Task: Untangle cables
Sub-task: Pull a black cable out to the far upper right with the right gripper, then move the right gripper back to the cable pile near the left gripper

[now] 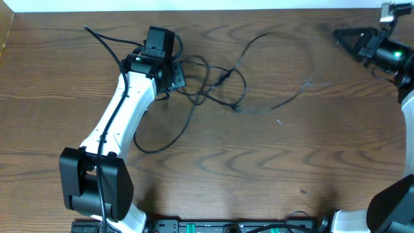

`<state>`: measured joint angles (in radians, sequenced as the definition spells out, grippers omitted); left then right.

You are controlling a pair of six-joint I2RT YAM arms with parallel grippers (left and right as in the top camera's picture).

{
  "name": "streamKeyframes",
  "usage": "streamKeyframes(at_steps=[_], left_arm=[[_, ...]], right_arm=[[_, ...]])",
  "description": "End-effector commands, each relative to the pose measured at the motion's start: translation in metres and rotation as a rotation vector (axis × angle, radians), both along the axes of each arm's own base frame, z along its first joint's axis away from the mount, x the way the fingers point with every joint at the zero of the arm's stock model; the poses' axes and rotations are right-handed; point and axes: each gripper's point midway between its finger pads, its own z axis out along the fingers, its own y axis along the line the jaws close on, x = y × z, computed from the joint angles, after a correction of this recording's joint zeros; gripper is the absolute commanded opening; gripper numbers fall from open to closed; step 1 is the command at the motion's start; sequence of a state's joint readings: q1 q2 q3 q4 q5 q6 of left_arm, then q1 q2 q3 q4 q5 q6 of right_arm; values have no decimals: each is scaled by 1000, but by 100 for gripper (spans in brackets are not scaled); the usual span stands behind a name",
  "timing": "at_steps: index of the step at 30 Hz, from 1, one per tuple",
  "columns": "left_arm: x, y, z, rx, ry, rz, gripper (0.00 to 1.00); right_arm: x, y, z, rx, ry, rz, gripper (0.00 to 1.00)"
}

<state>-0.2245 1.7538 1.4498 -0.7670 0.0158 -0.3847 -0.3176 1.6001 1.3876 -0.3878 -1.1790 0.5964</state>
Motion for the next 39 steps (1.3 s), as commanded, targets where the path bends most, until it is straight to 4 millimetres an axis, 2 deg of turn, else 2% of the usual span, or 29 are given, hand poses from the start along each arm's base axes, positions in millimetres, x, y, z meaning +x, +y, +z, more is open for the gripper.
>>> streamKeyframes(at_steps=[1, 3, 6, 8, 11, 14, 16, 17, 20, 24, 27, 32, 35, 39], left_arm=[[-2, 6, 5, 25, -13, 1, 8], [-2, 7, 5, 26, -11, 1, 7], [-3, 7, 5, 26, -9, 1, 8], [-3, 7, 5, 26, -9, 1, 7], [-3, 2, 5, 1, -6, -13, 8], [-4, -10, 6, -58, -2, -44, 8], [-5, -31, 11, -155, -8, -132, 8], [-4, -40, 16, -198, -20, -170, 7], [0, -59, 39, -302, -79, -227, 7], [5, -82, 96, -441, -241, -308, 8], [4, -84, 138, -491, -355, -303, 7], [-11, -81, 185, -520, -472, -305, 7], [-17, -80, 196, -522, -499, -311, 7], [-17, -79, 197, -520, -501, -309, 7]], right_arm=[[9, -6, -25, -185, 28, -114, 1], [12, -25, -53, -308, 133, -235, 1], [6, -65, -90, -519, 294, -434, 1], [1, -69, -98, -570, 332, -452, 3], [1, -33, -92, -561, 237, -281, 20], [-1, 7, -93, -573, 190, -161, 43], [-3, 43, -100, -576, 180, -71, 54], [-4, 56, -103, -576, 176, -39, 56], [-7, 97, -112, -562, 176, 50, 58], [-7, 140, -116, -515, 145, 137, 60], [-6, 161, -109, -482, 82, 185, 60], [-8, 192, -86, -453, -116, 304, 63], [-9, 198, -84, -446, -128, 309, 63], [-16, 211, -83, -424, -102, 325, 63]])
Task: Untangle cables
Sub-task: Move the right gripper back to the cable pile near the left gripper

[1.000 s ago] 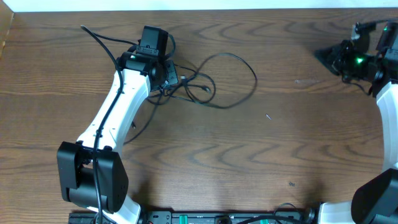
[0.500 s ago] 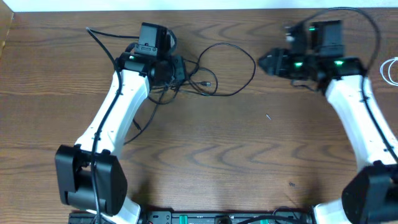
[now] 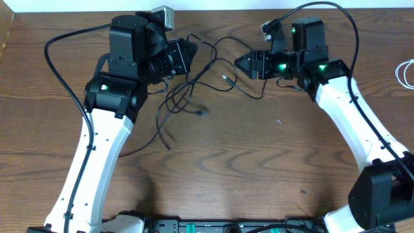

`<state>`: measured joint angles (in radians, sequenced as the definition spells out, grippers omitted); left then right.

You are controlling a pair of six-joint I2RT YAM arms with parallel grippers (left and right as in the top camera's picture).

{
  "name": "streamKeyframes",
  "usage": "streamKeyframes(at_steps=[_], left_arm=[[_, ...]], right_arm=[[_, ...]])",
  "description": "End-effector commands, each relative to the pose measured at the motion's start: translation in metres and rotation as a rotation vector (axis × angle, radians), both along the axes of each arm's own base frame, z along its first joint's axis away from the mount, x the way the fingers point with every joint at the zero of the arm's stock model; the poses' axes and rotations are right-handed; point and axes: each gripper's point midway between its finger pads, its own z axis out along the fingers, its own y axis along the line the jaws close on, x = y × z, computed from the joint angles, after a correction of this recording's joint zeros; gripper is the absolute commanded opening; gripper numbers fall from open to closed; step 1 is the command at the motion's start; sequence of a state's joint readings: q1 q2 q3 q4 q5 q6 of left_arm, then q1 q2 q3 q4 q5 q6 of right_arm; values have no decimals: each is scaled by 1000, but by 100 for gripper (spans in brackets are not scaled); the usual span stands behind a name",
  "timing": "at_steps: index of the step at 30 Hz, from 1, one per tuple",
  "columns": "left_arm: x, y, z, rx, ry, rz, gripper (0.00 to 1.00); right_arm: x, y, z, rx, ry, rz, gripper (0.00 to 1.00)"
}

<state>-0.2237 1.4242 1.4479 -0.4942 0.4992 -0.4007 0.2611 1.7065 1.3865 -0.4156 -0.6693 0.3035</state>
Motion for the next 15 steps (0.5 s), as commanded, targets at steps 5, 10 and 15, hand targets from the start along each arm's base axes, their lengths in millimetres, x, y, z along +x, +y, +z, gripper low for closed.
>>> streamKeyframes(at_steps=[5, 10, 15], left_arm=[[2, -1, 6, -18, -5, -2, 7], [1, -1, 5, -17, 3, -2, 8], [-2, 0, 0, -12, 26, -2, 7]], right_arm=[[-26, 41, 7, 2, -49, 145, 64], [-46, 58, -3, -107, -215, 345, 71], [-51, 66, -33, -164, -262, 470, 71]])
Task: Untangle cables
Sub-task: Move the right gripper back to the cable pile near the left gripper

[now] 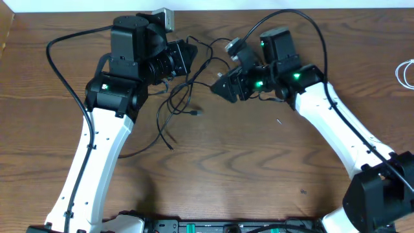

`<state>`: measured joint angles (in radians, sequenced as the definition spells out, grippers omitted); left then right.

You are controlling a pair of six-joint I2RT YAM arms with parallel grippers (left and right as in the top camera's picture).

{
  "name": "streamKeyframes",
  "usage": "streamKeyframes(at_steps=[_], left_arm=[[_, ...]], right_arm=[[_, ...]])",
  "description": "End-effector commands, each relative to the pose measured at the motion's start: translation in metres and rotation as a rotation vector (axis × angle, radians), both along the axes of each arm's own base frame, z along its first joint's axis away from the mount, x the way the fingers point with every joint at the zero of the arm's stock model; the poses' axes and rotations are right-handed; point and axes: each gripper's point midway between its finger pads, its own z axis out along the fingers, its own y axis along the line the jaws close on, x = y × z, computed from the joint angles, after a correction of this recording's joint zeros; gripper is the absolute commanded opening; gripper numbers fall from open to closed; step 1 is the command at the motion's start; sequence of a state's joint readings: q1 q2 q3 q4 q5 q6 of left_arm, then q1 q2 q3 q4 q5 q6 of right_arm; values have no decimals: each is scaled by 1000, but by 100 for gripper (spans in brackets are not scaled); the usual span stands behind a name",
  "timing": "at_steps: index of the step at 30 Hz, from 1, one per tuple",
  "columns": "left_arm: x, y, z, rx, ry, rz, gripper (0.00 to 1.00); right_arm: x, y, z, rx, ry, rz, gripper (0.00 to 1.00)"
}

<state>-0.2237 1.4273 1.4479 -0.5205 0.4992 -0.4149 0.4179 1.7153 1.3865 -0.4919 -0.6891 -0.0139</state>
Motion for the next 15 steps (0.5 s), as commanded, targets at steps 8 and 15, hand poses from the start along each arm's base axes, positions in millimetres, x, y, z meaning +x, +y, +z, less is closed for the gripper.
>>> streamKeyframes(at_steps=[8, 15], left_arm=[[0, -1, 6, -9, -7, -8, 7], [-1, 0, 4, -9, 3, -6, 7]], right_arm=[[27, 31, -73, -36, -202, 227, 73], [50, 54, -90, 27, -221, 168, 47]])
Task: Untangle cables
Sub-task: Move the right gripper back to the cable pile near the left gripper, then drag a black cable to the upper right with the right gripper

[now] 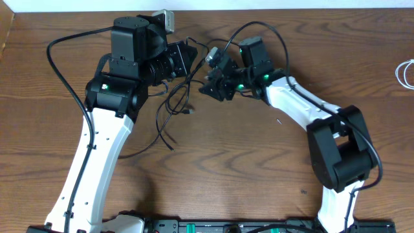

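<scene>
A tangle of thin black cables [176, 97] hangs and trails between the two arms in the overhead view. One loose connector end [189, 111] dangles over the table. My left gripper [185, 57] is raised at the upper left of the tangle, shut on a strand of black cable. My right gripper [206, 88] points left into the right side of the tangle, touching or very near the strands. Its jaws are too dark and small to read.
A white cable coil [407, 72] lies at the table's right edge. The left arm's own black lead [61, 71] loops out to the left. The wooden table [246, 175] stretches in front of both arms.
My right gripper has moved further left and now sits against the tangle beside the left gripper. The left gripper has stayed put, and the hanging strands have shifted slightly.
The cables first lay spread on the table with my left gripper low at their left end and the right arm far right. Then the left gripper was raised with the cables hanging from it while the right gripper was near. The right gripper has since closed in from the right.
</scene>
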`<state>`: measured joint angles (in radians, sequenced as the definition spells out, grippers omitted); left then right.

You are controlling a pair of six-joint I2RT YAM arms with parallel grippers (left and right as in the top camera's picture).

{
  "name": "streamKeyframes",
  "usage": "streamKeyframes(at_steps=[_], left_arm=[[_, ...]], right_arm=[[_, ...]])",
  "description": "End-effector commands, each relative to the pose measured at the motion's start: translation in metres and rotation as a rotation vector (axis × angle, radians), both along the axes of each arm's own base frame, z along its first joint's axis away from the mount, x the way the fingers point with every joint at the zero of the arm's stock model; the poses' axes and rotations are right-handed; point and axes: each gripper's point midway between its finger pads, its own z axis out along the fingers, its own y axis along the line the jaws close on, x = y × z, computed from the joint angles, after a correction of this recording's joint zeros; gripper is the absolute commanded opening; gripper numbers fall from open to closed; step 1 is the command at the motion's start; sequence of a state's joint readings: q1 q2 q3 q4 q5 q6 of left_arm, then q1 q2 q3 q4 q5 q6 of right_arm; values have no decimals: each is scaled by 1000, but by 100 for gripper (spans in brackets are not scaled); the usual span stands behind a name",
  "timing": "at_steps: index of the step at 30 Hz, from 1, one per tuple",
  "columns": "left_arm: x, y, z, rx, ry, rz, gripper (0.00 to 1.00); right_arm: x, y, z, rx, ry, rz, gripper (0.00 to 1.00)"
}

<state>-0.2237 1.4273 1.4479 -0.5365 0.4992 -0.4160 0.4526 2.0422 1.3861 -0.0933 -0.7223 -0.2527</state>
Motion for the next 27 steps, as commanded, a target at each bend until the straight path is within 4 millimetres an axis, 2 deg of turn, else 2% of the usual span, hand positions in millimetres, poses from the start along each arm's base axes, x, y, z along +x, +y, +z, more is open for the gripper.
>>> streamKeyframes(at_steps=[1, 2, 5, 9, 11, 16, 18, 23, 27], left_arm=[[1, -1, 7, -11, -13, -6, 8], [2, 0, 7, -7, -13, 0, 8], [4, 6, 4, 15, -11, 31, 8], [8, 18, -4, 63, 2, 92, 7], [8, 25, -9, 93, 18, 127, 7], [4, 39, -24, 159, 69, 182, 7], [2, 40, -28, 172, 82, 178, 7], [-6, 44, -41, 220, 124, 168, 7], [-13, 63, -65, 318, 210, 231, 8]], right_arm=[[5, 5, 1, 17, 44, -58, 36], [11, 2, 0, 6, 63, -113, 29], [31, -19, -1, -18, 132, -305, 1], [42, -48, 23, 37, 197, -401, 1], [46, -62, 49, 99, 205, -409, 1], [38, -97, 150, 355, 199, -339, 1], [42, -117, 180, 419, 183, -383, 1], [44, -178, 242, 536, 109, -489, 1], [43, -223, 269, 613, 115, -579, 1]])
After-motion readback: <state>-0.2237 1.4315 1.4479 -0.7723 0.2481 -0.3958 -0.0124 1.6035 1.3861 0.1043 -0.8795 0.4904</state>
